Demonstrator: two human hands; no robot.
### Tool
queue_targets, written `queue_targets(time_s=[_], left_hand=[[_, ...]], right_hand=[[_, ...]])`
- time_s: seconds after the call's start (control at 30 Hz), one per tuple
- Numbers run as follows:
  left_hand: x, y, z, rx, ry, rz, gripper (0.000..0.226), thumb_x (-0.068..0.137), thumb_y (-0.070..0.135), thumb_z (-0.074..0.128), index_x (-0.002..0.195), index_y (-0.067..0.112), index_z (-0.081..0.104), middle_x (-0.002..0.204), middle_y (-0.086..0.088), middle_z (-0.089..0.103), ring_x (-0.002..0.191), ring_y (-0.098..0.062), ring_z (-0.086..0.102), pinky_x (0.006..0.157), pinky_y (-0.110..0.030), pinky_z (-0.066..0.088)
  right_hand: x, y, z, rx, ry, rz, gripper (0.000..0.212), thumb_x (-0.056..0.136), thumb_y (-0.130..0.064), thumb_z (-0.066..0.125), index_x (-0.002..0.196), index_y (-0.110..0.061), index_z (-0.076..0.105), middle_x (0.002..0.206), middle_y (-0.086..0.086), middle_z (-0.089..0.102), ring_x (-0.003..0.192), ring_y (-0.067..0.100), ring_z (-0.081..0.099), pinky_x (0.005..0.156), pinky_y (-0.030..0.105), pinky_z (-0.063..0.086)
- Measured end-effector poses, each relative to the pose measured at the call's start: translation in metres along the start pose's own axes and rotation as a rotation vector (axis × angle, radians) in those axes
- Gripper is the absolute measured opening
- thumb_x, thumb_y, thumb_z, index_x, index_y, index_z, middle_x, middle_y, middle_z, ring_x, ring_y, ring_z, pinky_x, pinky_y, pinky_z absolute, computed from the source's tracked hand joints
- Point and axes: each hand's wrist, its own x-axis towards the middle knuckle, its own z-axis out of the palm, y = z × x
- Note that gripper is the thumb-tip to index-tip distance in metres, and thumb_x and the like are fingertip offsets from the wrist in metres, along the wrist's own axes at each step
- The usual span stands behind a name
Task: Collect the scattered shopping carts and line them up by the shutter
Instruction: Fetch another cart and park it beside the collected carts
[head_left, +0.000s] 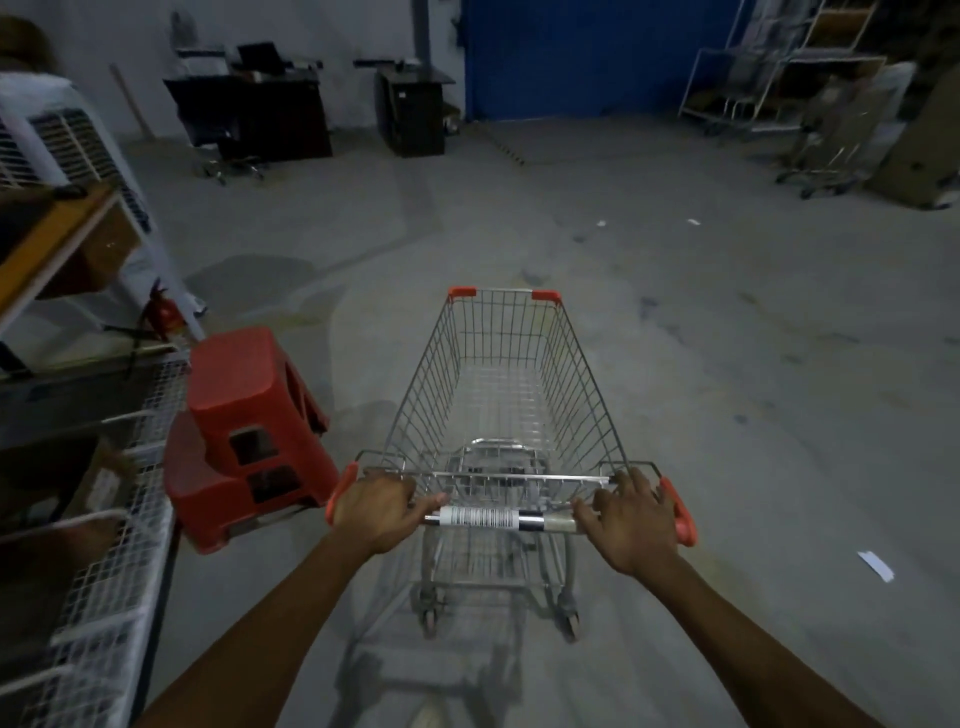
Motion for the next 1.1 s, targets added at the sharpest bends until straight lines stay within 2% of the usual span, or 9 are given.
queue_targets(time_s=[0.07,0.17,0.27,0.37,0.47,0.57,0.67,0.97,1.1], left_hand=[[0.034,-0.016,-0.003,-0.001,-0.027,-0.009,0.111,0.068,0.091,-0.013,0.093,0.021,0.07,0.107,-0.002,0.07,0.104,-0.02,0.063,0.074,-0.033,0.039],[0.087,-0.043,0.004,0.001,-0.098,-0.032,0.089,0.085,0.085,0.01,0.109,0.025,0.071,0.124,-0.001,0.066,0.115,-0.02,0.059,0.097,-0.038,0.043],[0.142,-0.071,0.009,0.022,-0.129,-0.017,0.116,0.068,0.092,-0.016,0.126,0.029,0.063,0.137,0.003,0.058,0.129,-0.02,0.048,0.112,-0.046,0.031],[0.186,-0.089,0.003,0.017,-0.11,0.011,0.118,0.063,0.092,-0.02,0.141,0.036,0.048,0.146,0.004,0.048,0.138,-0.019,0.039,0.118,-0.049,0.021],[0.235,-0.106,-0.002,0.023,-0.083,0.021,0.109,0.068,0.093,-0.013,0.142,0.04,0.046,0.148,0.005,0.044,0.139,-0.02,0.037,0.117,-0.048,0.023],[0.292,-0.121,0.001,0.016,-0.094,0.043,0.114,0.065,0.093,-0.016,0.141,0.038,0.049,0.149,0.002,0.048,0.138,-0.023,0.041,0.114,-0.047,0.029],[0.354,-0.129,-0.003,0.014,-0.093,0.066,0.118,0.064,0.093,-0.018,0.141,0.035,0.049,0.144,0.0,0.053,0.134,-0.023,0.046,0.112,-0.048,0.031],[0.537,-0.142,-0.013,0.05,-0.163,0.074,0.097,0.08,0.087,-0.003,0.147,0.034,0.043,0.15,0.0,0.048,0.139,-0.023,0.041,0.114,-0.05,0.026],[0.617,-0.148,-0.017,0.04,-0.17,0.05,0.12,0.065,0.09,-0.021,0.151,0.031,0.038,0.157,-0.001,0.04,0.145,-0.023,0.035,0.116,-0.047,0.025]], right_hand=[[0.029,-0.012,-0.006,0.003,-0.034,0.021,0.092,0.08,-0.071,-0.002,0.126,-0.032,0.067,0.16,0.008,0.036,0.152,0.026,0.021,0.118,0.058,0.008],[0.077,-0.025,-0.018,0.046,-0.115,0.066,0.101,0.069,-0.077,-0.005,0.136,-0.035,0.058,0.163,0.003,0.028,0.152,0.027,0.016,0.117,0.058,0.006],[0.124,-0.035,-0.028,0.053,-0.145,0.134,0.101,0.063,-0.083,0.0,0.142,-0.037,0.045,0.158,-0.003,0.035,0.147,0.028,0.026,0.113,0.055,0.015],[0.166,-0.049,-0.038,0.09,-0.149,0.184,0.103,0.063,-0.082,0.003,0.148,-0.034,0.034,0.155,-0.006,0.04,0.141,0.024,0.036,0.11,0.052,0.022],[0.212,-0.058,-0.051,0.111,-0.143,0.203,0.095,0.071,-0.08,0.013,0.152,-0.034,0.03,0.153,-0.006,0.045,0.138,0.023,0.04,0.106,0.047,0.03],[0.261,-0.06,-0.057,0.082,-0.128,0.189,0.079,0.077,-0.075,0.021,0.143,-0.038,0.044,0.145,-0.007,0.051,0.132,0.023,0.046,0.103,0.045,0.033],[0.321,-0.056,-0.058,0.087,-0.116,0.183,0.064,0.087,-0.069,0.035,0.141,-0.037,0.048,0.144,-0.007,0.053,0.131,0.024,0.047,0.103,0.046,0.033],[0.512,-0.037,-0.08,0.101,-0.156,0.159,0.067,0.087,-0.067,0.036,0.145,-0.033,0.044,0.15,-0.001,0.048,0.134,0.028,0.042,0.103,0.049,0.032],[0.595,-0.035,-0.093,0.108,-0.166,0.149,0.069,0.085,-0.065,0.034,0.144,-0.033,0.045,0.147,-0.001,0.05,0.133,0.027,0.044,0.101,0.048,0.032]])
